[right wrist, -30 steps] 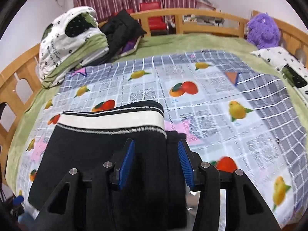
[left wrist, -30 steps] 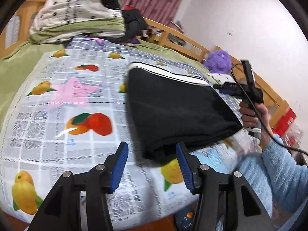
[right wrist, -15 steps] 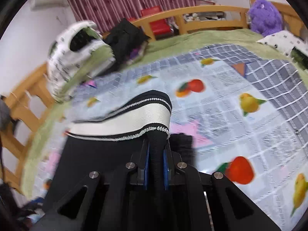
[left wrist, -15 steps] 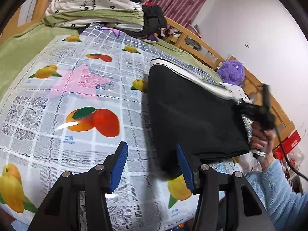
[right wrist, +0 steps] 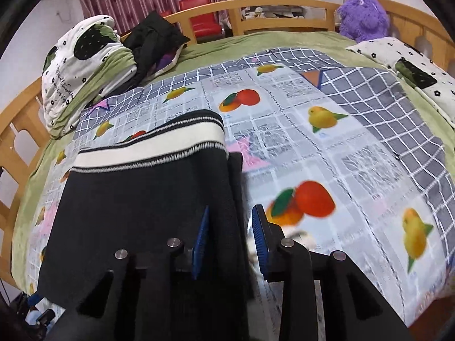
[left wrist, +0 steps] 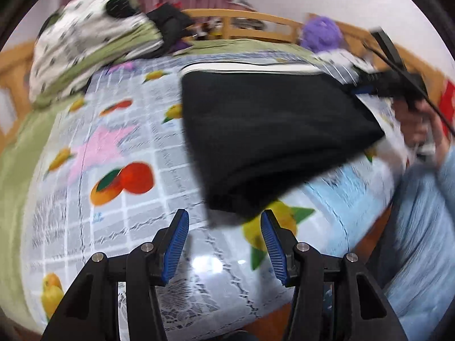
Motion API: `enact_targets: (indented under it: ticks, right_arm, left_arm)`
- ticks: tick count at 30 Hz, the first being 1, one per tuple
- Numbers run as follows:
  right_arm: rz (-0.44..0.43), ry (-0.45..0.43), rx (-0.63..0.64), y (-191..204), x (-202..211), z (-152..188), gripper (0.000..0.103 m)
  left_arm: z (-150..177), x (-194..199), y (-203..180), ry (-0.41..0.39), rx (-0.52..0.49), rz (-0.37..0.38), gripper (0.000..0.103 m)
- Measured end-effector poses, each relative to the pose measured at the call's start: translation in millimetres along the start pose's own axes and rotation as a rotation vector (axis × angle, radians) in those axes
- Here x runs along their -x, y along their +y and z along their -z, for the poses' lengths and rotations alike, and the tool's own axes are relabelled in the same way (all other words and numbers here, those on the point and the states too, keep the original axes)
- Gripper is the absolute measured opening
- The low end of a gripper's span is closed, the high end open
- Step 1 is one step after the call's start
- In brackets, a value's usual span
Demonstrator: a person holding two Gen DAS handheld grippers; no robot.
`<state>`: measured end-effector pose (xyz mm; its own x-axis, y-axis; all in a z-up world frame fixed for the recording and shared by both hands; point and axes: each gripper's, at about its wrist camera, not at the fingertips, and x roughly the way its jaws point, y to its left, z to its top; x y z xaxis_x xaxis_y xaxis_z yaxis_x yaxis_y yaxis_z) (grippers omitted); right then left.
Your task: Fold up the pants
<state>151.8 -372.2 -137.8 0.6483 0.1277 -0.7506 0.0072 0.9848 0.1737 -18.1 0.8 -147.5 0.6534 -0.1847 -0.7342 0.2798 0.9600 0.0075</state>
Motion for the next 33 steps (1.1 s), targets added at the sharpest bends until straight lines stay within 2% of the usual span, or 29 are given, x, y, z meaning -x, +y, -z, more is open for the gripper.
enact_targets:
  ticks: [4,5,8,10,11,13,14,15,16,17,20,23,26,28,30,33]
  right_arm:
    - [-0.004,-0.001,-0.01,-9.4,11.7,8.5,0.03]
    - [-0.006,0.005,-0.012,-12.3,11.7,9.0,0.03]
    - [-0.003,0.02,-0.025,-22.4,10.8,11.2,0.03]
    - [-0.004,0.032,-0.029,-28.2,9.5,11.8,0.03]
    - [-0.005,0.038,-0.03,-30.0,9.0,12.5,0.03]
    - [-0.014,0.051,-0.028,-33.8,7.6,13.5,0.03]
    - [-0.023,0.057,-0.026,-34.6,7.1,13.7,0.03]
    - [-0.034,0.061,-0.023,-34.7,7.0,13.8,0.03]
    - [-0.042,0.06,-0.015,-33.6,7.9,14.2,0.03]
    - [-0.04,0.053,-0.007,-32.5,9.2,14.8,0.03]
    - [-0.031,0.037,0.03,-27.4,12.9,17.0,0.03]
    - [-0.048,0.024,0.035,-25.5,16.0,18.3,0.03]
    - [-0.057,0.005,0.037,-25.2,21.9,19.7,0.03]
    - [-0.059,-0.023,0.035,-26.9,27.5,20.3,0.032]
    - [-0.054,-0.057,0.045,-26.5,35.5,21.4,0.032]
    - [-0.046,-0.127,0.073,-18.9,48.2,23.8,0.032]
  left_arm:
    - [-5.4,-8.8,-19.7,0.011,-0.114,-0.109,0.05]
    - [-8.3,-14.8,-24.1,0.016,-0.15,-0.166,0.05]
    - [-13.9,-26.6,-32.5,0.031,-0.251,-0.259,0.049]
    - [-19.1,-30.0,-33.3,0.032,-0.264,-0.27,0.036]
    - [-25.1,-30.6,-30.5,0.028,-0.227,-0.251,0.019]
    - [-34.0,-24.9,-23.6,-0.014,-0.157,-0.228,0.016]
    - [-37.8,-15.6,-17.1,-0.069,-0.089,-0.198,0.015]
    - [-40.3,-6.9,-5.4,-0.111,0.018,-0.13,0.014]
    - [-41.0,-7.0,2.7,-0.115,0.081,-0.088,0.014]
    - [-38.8,-13.1,10.9,-0.078,0.128,-0.075,0.014]
    - [-21.7,-34.1,14.0,0.026,0.157,-0.117,0.015]
    - [-12.5,-29.6,11.2,0.031,0.168,-0.108,0.019]
    - [-14.3,-16.7,16.3,0.033,0.205,-0.074,0.02]
    - [-12.6,-0.6,16.3,0.007,0.219,-0.049,0.021]
    - [-13.1,19.8,13.4,-0.051,0.208,-0.024,0.023]
    - [-27.5,36.6,6.4,-0.14,0.199,0.041,0.038]
